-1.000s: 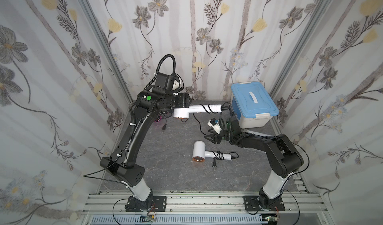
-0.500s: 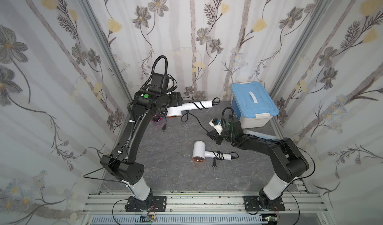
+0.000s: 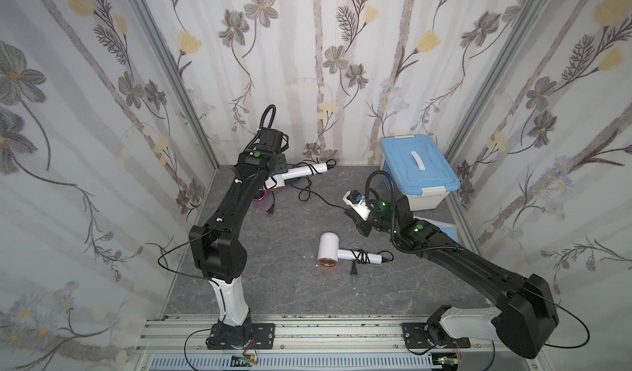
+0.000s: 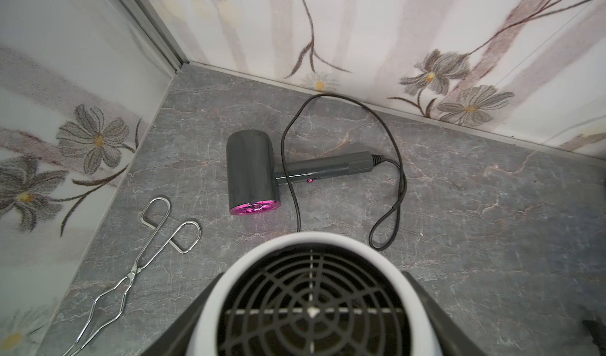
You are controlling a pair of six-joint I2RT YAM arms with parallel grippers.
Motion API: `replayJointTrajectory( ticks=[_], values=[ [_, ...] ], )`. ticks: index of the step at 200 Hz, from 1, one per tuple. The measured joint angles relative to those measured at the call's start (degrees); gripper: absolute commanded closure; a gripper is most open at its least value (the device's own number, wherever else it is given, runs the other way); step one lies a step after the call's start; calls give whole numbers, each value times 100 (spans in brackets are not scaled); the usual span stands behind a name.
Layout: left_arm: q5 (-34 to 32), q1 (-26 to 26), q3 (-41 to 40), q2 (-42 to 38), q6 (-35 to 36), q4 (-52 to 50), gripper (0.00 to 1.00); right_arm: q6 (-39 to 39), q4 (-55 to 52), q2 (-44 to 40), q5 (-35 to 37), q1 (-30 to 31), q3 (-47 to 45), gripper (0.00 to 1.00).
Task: Wrap the cord around the hair dryer
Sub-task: Wrap the power cord around the hair dryer.
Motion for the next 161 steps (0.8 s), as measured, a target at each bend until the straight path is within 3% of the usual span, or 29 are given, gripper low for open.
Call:
replayJointTrajectory(
  ticks=[44, 78, 112, 161],
  values=[
    [103, -94, -328, 330, 111, 55, 100, -234, -516, -756, 767, 308, 549, 100],
    [310, -372, -437, 459, 378, 92, 100, -621, -542, -673, 1128, 352, 1346, 100],
    [804, -614, -719, 442, 905, 127, 100, -1084, -629, 251, 1233, 170, 2643, 100],
    [1834, -769, -1235, 17, 1561, 133, 100, -1259, -1045, 2234, 785, -680, 4927, 100]
  ],
)
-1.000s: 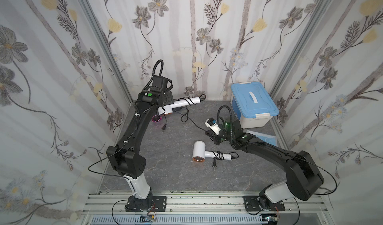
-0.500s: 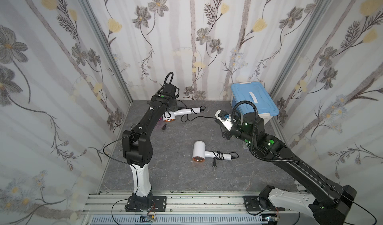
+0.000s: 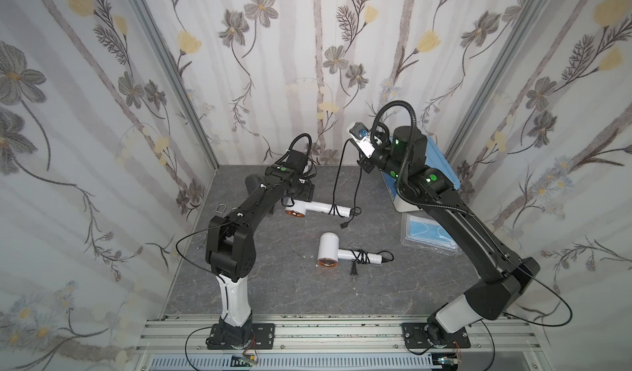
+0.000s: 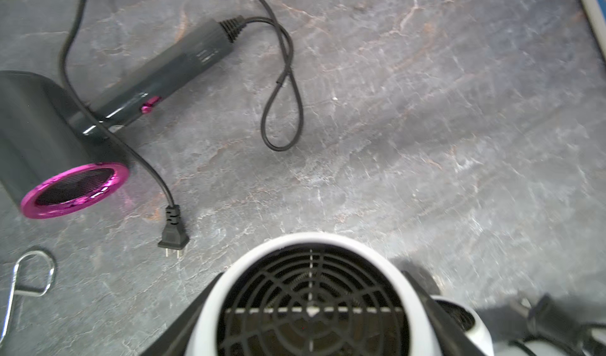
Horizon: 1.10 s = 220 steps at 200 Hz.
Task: Wrap the cord around the hair dryer
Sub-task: Wrap the power cord around the hair dryer.
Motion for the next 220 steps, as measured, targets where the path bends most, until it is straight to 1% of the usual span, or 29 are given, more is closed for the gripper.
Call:
replayJointTrajectory(
  ticks=[16, 35, 58, 108, 132, 154, 179, 220],
  values=[
    [297, 22, -90, -175, 111, -7, 100, -9, -192, 619, -188, -229, 673, 100],
    [726, 17, -101, -411, 260, -66, 100, -4, -262, 1104, -415, -452, 1060, 100],
    [1104, 15, 33, -634, 343, -212, 100, 17, -262, 1414, -680, -678, 1147, 100],
    [1508, 15, 404, -1130, 367, -439, 100, 81, -114, 1779, -1283, -911, 1071, 100],
    [1711, 44, 494, -1408, 299, -448, 100, 221, 203, 1805, -1639, -955, 494, 100],
    [1808, 129, 634, -1611, 160, -431, 100, 424, 643, 1674, -2031, -1001, -389, 100],
    [1878, 203, 850, -1703, 46, -442, 100, 739, 1360, 1384, -2448, -1005, -1370, 100],
    [1786, 302, 1126, -1620, -304, -476, 100, 1421, 2752, 933, -2756, -1005, -2885, 100]
  ],
)
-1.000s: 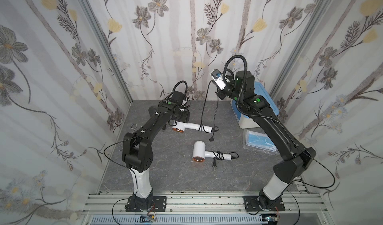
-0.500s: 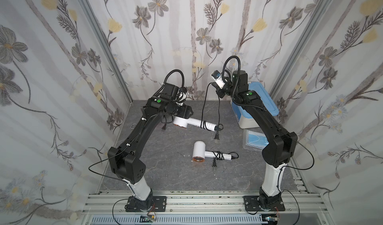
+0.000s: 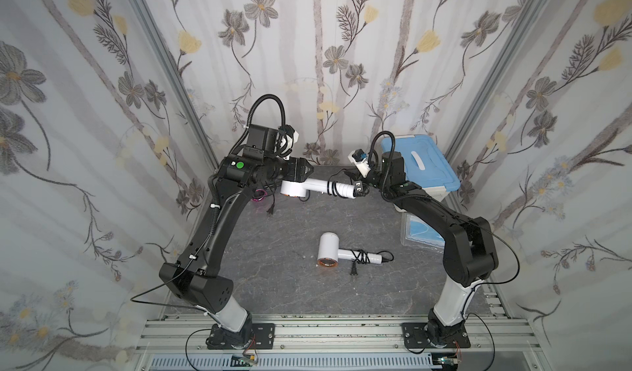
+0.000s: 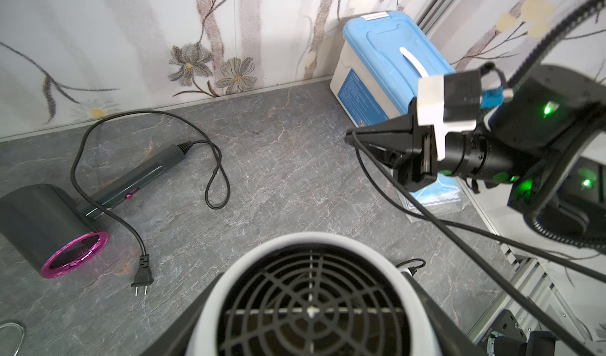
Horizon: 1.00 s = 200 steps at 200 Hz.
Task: Wrap the cord around the hair dryer
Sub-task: Wrap the power cord around the hair dryer.
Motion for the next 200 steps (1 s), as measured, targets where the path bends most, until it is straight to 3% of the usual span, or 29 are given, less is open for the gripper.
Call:
replayJointTrajectory(
  ticks=[65, 108, 157, 200],
  values=[
    [-721, 133, 192, 348, -514, -57, 100, 1405, 2065, -702, -411, 267, -2100, 100],
    [-1239, 254, 79, 442, -938, -37, 100, 2159, 2931, -1187, -380, 713, -2815, 100],
    [-1556, 328, -129, 479, -1283, 188, 100, 2295, 2997, -1598, 164, 1231, -2922, 100],
    [-1971, 334, -262, 511, -1484, 428, 100, 2015, 2402, -1930, 586, 1755, -2802, 100]
  ],
)
